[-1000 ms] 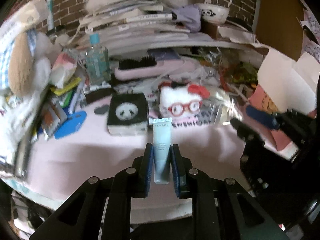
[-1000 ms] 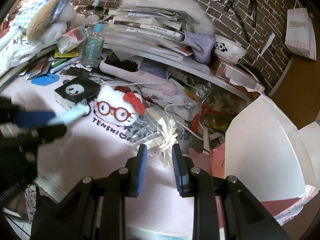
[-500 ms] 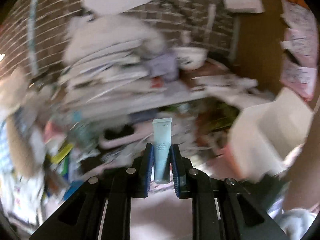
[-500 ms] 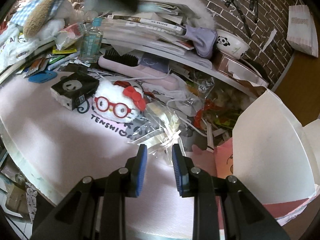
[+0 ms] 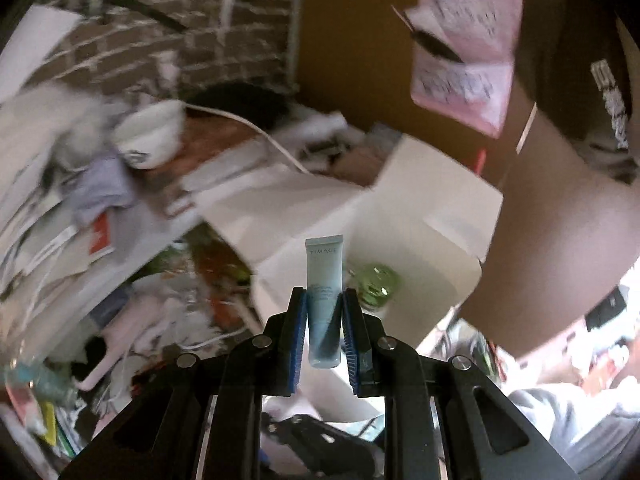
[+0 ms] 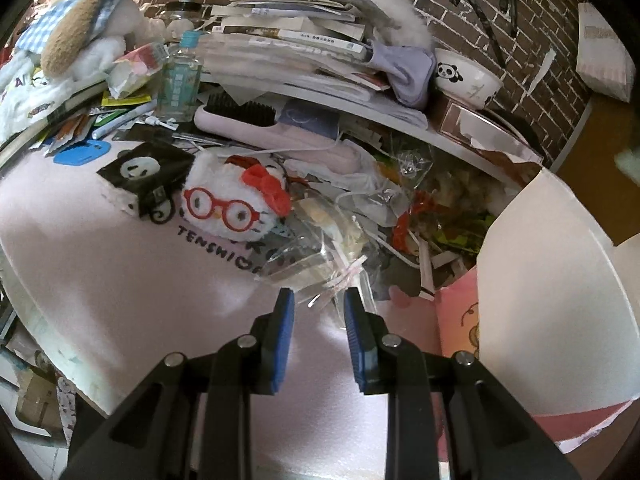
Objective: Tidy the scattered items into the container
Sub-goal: 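Carry the blue tube into the white box and open the left gripper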
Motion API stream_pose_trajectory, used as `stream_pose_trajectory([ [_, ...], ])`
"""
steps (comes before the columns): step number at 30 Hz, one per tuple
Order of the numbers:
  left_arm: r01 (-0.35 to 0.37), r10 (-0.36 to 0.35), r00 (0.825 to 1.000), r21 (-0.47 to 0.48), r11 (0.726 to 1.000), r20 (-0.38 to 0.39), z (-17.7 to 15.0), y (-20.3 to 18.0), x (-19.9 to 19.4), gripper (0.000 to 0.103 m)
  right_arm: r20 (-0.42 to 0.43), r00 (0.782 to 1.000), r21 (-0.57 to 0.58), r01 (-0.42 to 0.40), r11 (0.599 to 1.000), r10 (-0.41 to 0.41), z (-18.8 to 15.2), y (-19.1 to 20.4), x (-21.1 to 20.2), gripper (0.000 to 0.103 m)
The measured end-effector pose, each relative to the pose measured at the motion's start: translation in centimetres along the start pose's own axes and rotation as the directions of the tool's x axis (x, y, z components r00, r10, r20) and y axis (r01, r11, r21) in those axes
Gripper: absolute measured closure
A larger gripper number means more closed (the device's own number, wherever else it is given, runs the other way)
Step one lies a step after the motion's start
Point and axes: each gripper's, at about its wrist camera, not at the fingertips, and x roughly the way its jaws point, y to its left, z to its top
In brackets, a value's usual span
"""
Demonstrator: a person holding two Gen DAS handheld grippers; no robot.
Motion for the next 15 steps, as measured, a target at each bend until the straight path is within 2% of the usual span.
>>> stream_pose_trajectory([
  [5,0.034,-0.033,0.992,0.003,0.999,-0.123,1.3,-0.9,3.2,0.09,-0.001,1.0,0.011,-0.016,1.0,0.016,-0.1,0.0,0.2,0.081],
  [10,-0.009,0.011,0.97,0.011,1.0,-0.244,1.7,-1.1,6.7,0.09,-0.009,1.0,0.019,-0.026,0.999,0.027,-0.3,-0.1,0.5,0.081],
  [13,-0.063,0.066,0.955,0.019,0.998,-0.289,1.6,-0.9,8.2,0.09,-0.012,0.999,0.027,-0.032,0.999,0.032,-0.4,-0.2,0.6,0.081],
  [15,-0.068,0.069,0.951,0.016,0.998,-0.302,1.5,-0.7,8.8,0.09,-0.013,0.999,0.032,-0.035,0.999,0.036,-0.4,-0.3,0.7,0.081],
])
